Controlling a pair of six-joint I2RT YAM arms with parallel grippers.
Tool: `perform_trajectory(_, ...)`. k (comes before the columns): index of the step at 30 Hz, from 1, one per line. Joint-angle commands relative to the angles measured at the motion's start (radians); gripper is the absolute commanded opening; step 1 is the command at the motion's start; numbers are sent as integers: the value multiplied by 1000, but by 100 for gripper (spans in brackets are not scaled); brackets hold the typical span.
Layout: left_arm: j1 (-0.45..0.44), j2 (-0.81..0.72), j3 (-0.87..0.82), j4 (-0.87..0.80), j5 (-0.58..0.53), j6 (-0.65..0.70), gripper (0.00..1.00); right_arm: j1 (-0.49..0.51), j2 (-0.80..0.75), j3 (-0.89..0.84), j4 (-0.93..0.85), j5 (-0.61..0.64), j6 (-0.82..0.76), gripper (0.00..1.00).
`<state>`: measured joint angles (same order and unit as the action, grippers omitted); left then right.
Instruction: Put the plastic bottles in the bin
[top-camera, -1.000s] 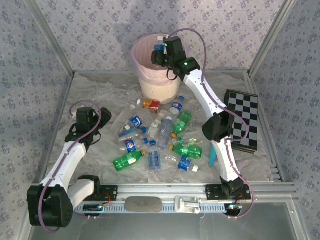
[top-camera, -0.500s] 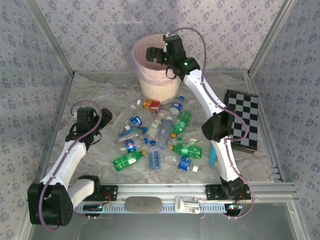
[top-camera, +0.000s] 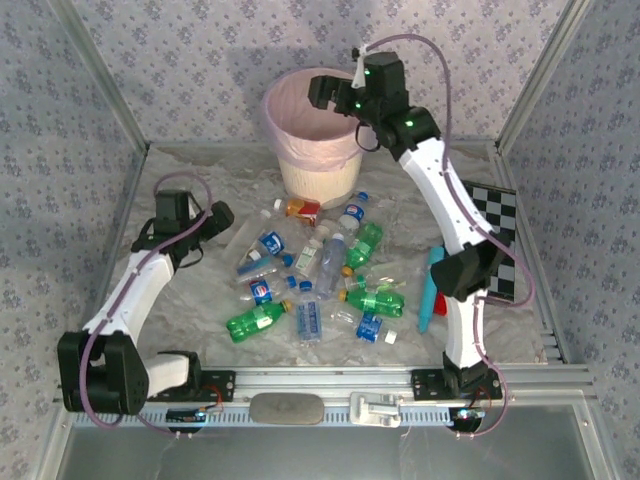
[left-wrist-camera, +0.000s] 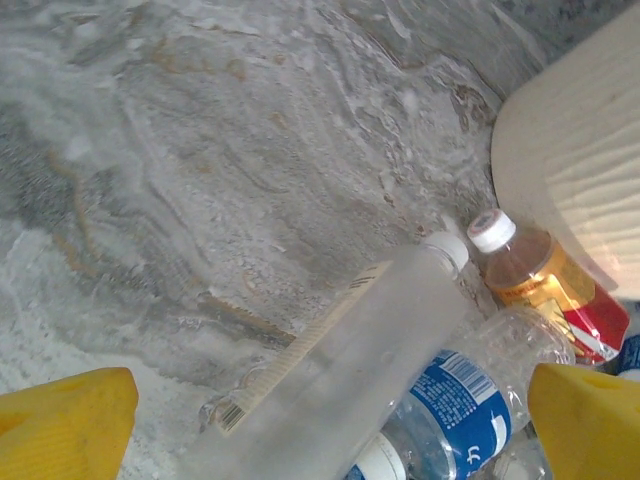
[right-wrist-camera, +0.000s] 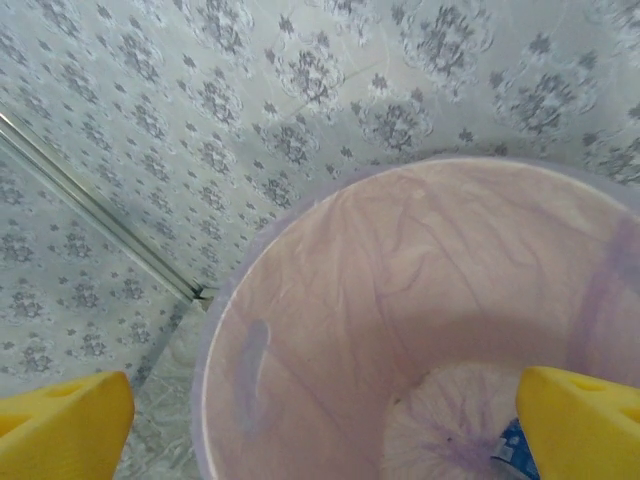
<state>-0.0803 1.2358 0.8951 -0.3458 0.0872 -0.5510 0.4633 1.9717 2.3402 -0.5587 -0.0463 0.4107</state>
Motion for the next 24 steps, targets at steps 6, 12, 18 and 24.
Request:
perform_trajectory(6,-46,123,135,-164,69,216,100,-24,-253,-385,43,44,17,100)
perform_trajectory(12,-148,219,189,-206,-10,317,100,-46,-420,-663,109,111,83,100)
perform_trajectory(18,-174,361,267,-224,-36,361,100,-58,-534,-849,120,187,134,100)
perform_trajectory(24,-185,448,313,-225,-75,402,100,-60,-603,-1025,167,214,176,100)
